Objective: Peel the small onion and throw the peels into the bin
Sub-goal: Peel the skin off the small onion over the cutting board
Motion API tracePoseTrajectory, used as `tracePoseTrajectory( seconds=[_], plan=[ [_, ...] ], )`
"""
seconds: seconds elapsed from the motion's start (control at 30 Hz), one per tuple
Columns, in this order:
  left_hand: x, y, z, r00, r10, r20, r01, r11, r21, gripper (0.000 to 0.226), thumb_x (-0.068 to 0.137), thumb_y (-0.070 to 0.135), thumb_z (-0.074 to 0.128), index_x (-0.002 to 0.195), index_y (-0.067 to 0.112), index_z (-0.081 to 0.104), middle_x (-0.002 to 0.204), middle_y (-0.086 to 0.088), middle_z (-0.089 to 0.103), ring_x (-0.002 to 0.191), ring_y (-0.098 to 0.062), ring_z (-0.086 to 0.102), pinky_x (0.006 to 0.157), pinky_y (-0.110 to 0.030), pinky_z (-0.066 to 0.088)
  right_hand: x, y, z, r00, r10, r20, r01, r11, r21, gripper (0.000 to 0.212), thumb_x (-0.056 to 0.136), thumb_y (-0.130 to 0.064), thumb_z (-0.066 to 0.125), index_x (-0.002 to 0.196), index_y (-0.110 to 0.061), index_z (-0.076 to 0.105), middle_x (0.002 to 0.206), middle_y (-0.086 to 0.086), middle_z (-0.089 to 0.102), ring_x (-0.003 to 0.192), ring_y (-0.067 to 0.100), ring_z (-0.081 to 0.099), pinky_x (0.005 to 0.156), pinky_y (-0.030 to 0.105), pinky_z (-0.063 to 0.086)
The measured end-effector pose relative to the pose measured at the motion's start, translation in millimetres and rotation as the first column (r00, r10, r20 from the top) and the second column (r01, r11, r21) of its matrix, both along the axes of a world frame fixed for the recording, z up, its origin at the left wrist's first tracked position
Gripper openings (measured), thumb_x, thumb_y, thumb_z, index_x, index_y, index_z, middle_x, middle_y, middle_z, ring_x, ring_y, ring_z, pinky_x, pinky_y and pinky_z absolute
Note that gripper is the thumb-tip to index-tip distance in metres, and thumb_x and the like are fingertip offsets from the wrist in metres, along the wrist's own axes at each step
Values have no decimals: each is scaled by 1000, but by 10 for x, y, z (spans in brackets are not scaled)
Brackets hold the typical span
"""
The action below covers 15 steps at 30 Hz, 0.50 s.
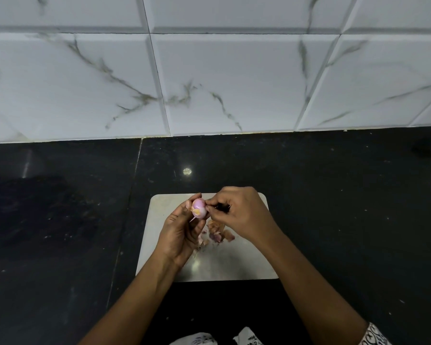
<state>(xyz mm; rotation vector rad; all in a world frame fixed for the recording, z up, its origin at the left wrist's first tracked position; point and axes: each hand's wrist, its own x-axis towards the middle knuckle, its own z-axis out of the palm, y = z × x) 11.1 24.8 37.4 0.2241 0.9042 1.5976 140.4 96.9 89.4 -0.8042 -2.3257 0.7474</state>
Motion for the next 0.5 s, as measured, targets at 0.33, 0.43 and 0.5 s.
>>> tracePoseTrajectory(
  seconds=[0.33,0.43,0.5],
  plan=[
    [36,2,6,1000,2,-14,-3,999,-33,21,73,18,59,83,14,78,82,-5,74,68,-11,70,64,-19,56,-103,-126,-146,989,-142,-52,151,923,354,23,79,-30,64,72,-9,59,65,3,57,49,9,47,49,14,32],
    [31,1,23,999,-27,-25,27,999,-21,23,76,20,58,88,13,77,85,-7,74,68,-11,69,62,-19,56,-114,-109,-189,987,-159,-32,160,927,338,23,75,-29,72,72,-10,58,66,3,57,52,6,43,47,17,35],
    [23,-2,34,999,-54,5,54,998,-10,25,78,21,56,90,12,76,86,-8,73,67,-10,69,58,-18,57,-126,-93,-165,983,-174,-65,185,945,271,26,76,-37,61,70,-12,57,66,0,56,53,6,43,44,22,40]
  ],
)
